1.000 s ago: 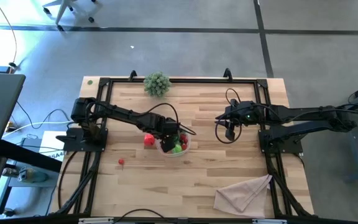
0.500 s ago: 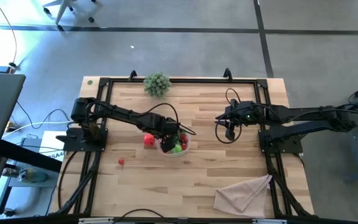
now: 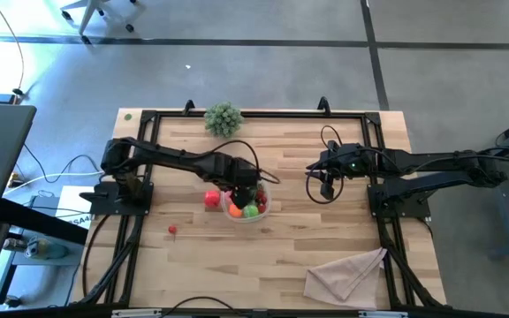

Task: Pick and placing Produce into tupperware
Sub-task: Put the small peach into the transparent bin

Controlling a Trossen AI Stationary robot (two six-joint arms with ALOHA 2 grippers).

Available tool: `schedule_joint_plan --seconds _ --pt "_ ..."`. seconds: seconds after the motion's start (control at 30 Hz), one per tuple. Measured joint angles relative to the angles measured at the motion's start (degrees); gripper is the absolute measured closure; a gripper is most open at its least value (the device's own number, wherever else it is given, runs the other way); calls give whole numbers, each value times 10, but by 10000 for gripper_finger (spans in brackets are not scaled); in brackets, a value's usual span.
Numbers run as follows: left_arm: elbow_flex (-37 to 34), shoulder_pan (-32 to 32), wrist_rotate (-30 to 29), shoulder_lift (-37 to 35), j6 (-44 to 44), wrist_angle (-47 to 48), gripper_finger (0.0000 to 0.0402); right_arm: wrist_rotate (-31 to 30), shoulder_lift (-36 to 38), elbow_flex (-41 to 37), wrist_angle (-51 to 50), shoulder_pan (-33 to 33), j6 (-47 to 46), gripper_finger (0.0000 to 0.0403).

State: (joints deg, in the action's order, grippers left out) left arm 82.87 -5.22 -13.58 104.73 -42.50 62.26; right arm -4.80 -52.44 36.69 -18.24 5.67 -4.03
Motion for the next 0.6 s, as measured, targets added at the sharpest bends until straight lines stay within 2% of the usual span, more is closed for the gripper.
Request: schedule_joint_plan --seconds 0.23,0.3,0.47,0.6 --pt "93 -9 -32 0 -338 174 116 0 0 0 0 0 0 331" --pt "107 -13 -34 0 -391 207 112 0 0 0 0 0 0 331" --pt "113 -29 -32 0 -374 270 103 0 0 0 0 0 0 331" --pt "97 -74 5 -9 -354 273 103 0 0 0 0 0 0 331"
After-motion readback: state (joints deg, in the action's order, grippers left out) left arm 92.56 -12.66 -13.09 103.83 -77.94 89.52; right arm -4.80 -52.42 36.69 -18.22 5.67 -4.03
